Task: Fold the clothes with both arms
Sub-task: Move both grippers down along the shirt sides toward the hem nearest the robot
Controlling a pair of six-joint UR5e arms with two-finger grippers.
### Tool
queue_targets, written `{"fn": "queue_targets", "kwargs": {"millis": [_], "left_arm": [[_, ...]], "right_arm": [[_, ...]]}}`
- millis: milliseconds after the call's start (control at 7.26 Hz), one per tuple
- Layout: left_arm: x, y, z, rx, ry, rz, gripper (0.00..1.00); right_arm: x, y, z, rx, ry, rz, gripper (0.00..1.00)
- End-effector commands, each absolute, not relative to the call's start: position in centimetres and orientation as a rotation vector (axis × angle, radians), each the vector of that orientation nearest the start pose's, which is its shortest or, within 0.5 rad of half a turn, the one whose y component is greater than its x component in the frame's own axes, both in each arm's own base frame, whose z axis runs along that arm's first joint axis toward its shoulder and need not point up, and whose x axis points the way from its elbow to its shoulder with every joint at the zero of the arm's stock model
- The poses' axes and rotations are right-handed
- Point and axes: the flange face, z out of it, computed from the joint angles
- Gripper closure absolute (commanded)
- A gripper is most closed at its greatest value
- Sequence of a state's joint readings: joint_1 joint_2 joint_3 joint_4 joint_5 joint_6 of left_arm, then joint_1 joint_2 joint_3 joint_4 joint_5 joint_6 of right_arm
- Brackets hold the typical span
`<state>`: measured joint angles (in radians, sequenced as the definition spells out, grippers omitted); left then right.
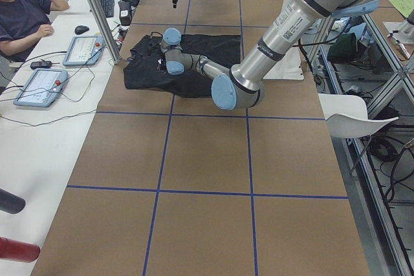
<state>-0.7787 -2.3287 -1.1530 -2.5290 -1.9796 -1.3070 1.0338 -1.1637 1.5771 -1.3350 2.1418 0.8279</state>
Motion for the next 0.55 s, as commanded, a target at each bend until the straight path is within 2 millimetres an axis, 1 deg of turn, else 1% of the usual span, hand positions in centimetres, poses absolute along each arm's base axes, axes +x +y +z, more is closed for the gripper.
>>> {"fn": "queue_targets", "kwargs": {"millis": [0, 138, 275, 413], "left_arm": [[44.7, -55.8, 31.0, 0.3, 1.306, -0.119, 0.0], [42.4, -52.8, 33.0, 0.296, 1.31, -0.11, 0.0], [41.8, -48.5, 34.9, 0.264, 1.306, -0.08, 0.0], [40.8, -44.0, 35.2, 0.224, 1.294, -0.051, 0.0]], "right_arm": [[-28.6, -50.7, 39.1, 0.125, -0.846, 0.138, 0.0], [-29.6, -46.2, 38.2, 0.121, -0.851, 0.162, 0.0], [-30.3, -41.6, 38.0, 0.101, -0.852, 0.164, 0.0], [-30.7, -37.2, 37.4, 0.097, -0.847, 0.171, 0.0]]}}
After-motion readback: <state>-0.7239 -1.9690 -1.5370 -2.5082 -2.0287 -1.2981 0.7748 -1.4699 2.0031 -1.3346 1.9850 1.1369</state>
